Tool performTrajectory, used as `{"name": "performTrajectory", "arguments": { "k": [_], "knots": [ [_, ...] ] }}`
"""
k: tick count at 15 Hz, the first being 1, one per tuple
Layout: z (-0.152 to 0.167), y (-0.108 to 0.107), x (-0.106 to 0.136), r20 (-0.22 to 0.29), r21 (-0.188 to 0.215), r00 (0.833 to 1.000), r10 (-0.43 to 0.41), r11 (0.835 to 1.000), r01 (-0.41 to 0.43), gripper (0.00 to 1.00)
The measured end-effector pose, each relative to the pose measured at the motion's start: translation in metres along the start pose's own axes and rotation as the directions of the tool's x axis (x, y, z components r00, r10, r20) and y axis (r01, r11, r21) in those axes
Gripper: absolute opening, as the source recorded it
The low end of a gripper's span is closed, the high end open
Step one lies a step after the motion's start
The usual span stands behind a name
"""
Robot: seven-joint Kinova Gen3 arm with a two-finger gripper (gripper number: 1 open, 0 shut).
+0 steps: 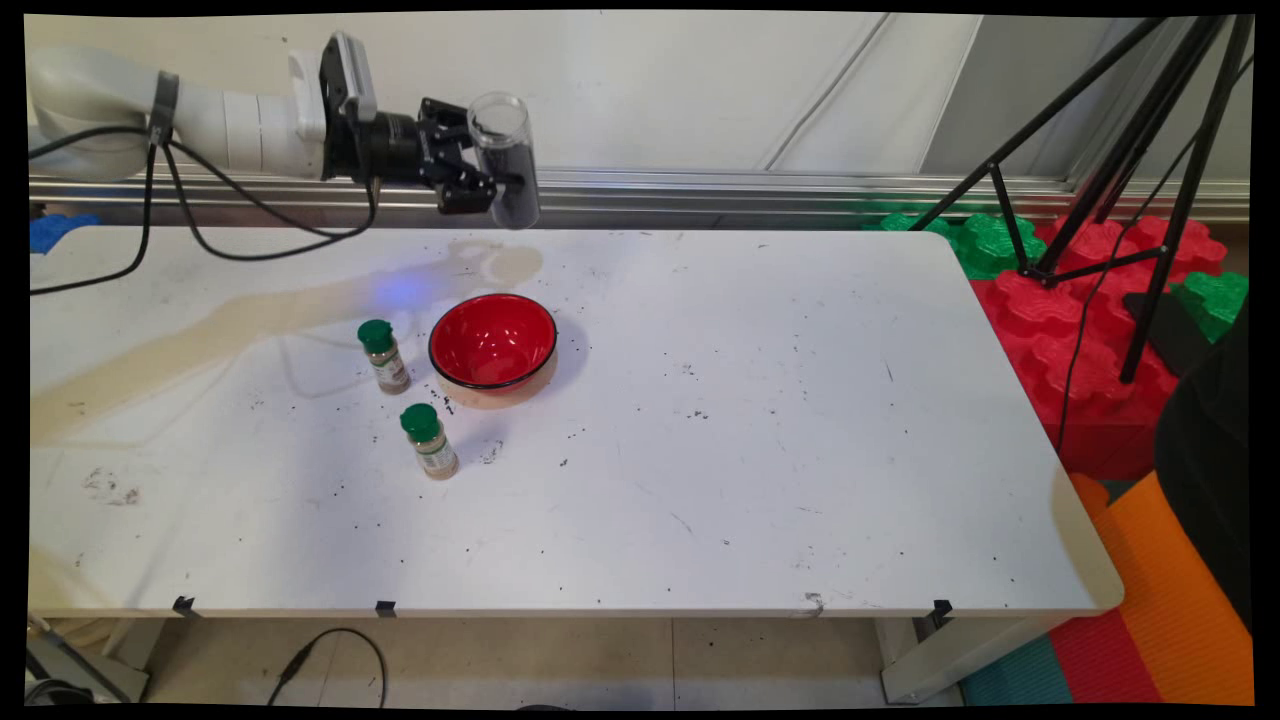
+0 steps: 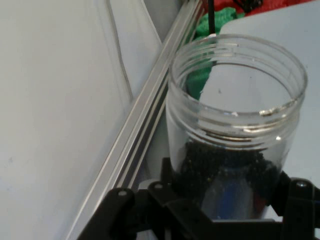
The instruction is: Pour the black seasoning powder in the red bowl
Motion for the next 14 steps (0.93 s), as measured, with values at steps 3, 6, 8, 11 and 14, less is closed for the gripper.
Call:
{"name": "performTrajectory", "arguments": {
  "k": [3,6,8,11,14],
  "knots": [
    [-0.004,0.009,-0.009,0.016,-0.011,0.999,0.041,0.999,-0.041,0.0],
    [-0.007,0.018,-0.017,0.029,-0.027,0.996,0.081,0.996,-0.08,0.0],
    [-0.009,0.024,-0.021,0.036,-0.037,0.994,0.105,0.994,-0.104,0.0],
    [-0.012,0.032,-0.027,0.047,-0.05,0.989,0.138,0.99,-0.135,0.0],
    [-0.014,0.04,-0.034,0.061,-0.06,0.98,0.19,0.981,-0.187,0.0]
  ]
}}
